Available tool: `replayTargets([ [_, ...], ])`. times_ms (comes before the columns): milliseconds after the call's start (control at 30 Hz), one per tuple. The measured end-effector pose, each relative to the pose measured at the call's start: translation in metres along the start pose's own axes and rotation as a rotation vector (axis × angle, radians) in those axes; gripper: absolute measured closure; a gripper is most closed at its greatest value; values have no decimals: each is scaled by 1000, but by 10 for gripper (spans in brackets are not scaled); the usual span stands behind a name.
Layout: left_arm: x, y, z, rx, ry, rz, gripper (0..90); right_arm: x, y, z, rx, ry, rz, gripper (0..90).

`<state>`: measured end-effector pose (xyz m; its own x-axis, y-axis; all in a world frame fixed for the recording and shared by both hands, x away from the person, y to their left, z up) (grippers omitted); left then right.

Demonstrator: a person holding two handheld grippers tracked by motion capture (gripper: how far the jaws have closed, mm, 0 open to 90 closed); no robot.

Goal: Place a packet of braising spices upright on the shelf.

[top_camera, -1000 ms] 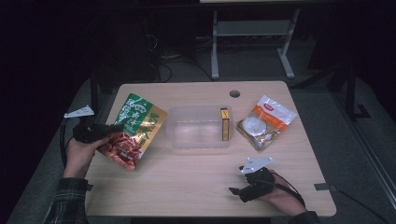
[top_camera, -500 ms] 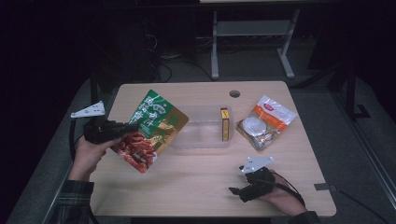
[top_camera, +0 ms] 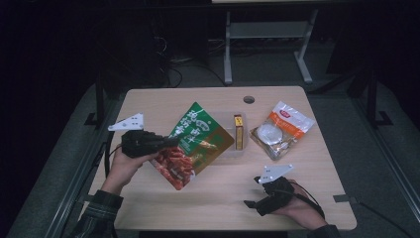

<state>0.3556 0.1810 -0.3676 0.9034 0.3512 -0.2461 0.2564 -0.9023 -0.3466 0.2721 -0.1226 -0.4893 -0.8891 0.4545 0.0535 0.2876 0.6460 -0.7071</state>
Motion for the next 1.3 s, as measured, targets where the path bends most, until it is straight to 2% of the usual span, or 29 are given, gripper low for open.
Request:
replayTargets([
  [167,-6,24,3,0,12,23,891,1,-8,-5,-62,35,-30,132],
  [367,-12,44,7,-20,12,46,891,-1,-17,-29,-209,37,-31,133],
  [667,-19,59,6,-44,42,64,892,-12,-14,-57,-330,77,-27,152],
  [733,-20,60,7,-38,49,66,892,-13,-14,-60,-357,97,-40,171],
  [933,-21,64,10,-38,49,76,891,-16,-15,-69,-413,107,-54,269],
  [1167,-24,66,11,-32,58,81,891,-18,-20,-80,-479,104,-67,495],
  [1300,-23,66,11,-33,60,79,891,-18,-21,-83,-498,99,-71,572],
])
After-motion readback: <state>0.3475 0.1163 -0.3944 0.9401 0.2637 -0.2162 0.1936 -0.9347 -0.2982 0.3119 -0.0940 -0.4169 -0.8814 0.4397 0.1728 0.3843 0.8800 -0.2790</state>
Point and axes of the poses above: each handheld gripper's, and its own axes: y roughly forward along the jaws, z roughly out of its underside, x roughly to its left, the point moved 6 cm from there along y, roughly forward along the jaws, and after that the axes turned 5 degrees about -y, right-handed, at the moved point
